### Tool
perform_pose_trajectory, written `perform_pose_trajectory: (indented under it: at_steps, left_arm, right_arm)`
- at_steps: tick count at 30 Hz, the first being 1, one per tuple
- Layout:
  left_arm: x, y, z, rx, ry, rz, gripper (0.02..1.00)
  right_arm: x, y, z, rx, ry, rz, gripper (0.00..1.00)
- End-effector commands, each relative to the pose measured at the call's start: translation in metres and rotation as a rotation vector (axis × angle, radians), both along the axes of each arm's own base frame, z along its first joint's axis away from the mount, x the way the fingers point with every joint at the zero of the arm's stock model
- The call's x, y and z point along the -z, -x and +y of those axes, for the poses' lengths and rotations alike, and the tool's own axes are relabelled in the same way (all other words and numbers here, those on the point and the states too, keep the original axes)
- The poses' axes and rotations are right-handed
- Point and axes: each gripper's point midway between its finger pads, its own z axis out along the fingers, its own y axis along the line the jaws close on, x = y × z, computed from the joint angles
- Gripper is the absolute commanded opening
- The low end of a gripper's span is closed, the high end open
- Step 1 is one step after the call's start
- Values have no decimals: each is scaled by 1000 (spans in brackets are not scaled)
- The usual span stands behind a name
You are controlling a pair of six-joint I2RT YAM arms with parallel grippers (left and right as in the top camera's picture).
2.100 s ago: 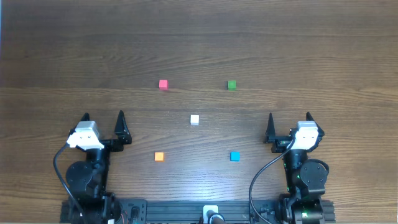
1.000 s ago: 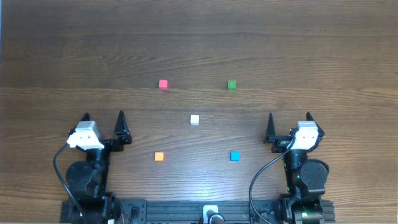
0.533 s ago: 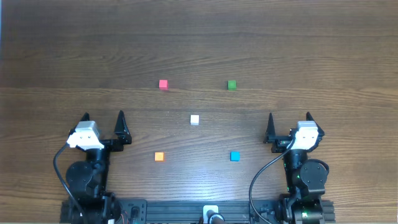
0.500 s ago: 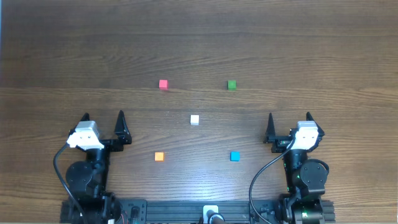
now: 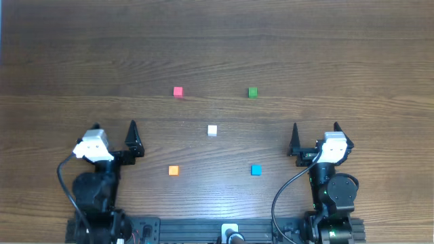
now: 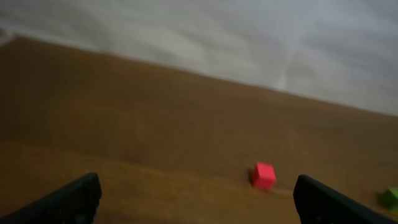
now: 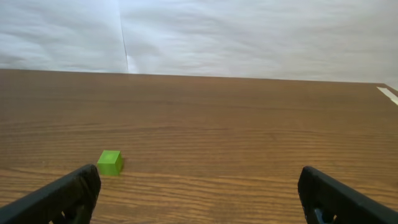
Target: Stack Cubes
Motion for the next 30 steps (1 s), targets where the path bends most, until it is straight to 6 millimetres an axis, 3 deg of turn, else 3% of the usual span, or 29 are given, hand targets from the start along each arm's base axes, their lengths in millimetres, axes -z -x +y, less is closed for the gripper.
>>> perform_pose_trajectory:
  at_steps: [1, 6, 7, 13, 15, 21, 25, 30]
  left_arm:
    - [-53, -12, -18, 86, 67, 18, 1000]
    - [-90, -43, -32, 132, 92, 164, 1000]
    - [-100, -58, -40, 151, 95, 234, 1000]
    - [-103, -111, -78, 228, 73, 480, 1000]
    - [-87, -134, -99, 260, 54, 601, 1000]
    - [-38, -173, -137, 305, 13, 823, 998]
    - [7, -185, -148, 303, -12, 975, 996]
    - [57, -182, -145, 282, -31, 1116, 987]
  right_arm:
    - [2, 0, -3, 16, -3, -3, 991]
    - [2, 0, -3, 16, -3, -3, 993]
    - [2, 0, -3, 16, -3, -3, 993]
    - [1, 0, -3, 16, -3, -3, 993]
    - [1, 0, -3, 16, -3, -3, 993]
    - [2, 0, -3, 16, -3, -3, 993]
    - [2, 0, -3, 16, -3, -3, 991]
    - [2, 0, -3, 16, -3, -3, 991]
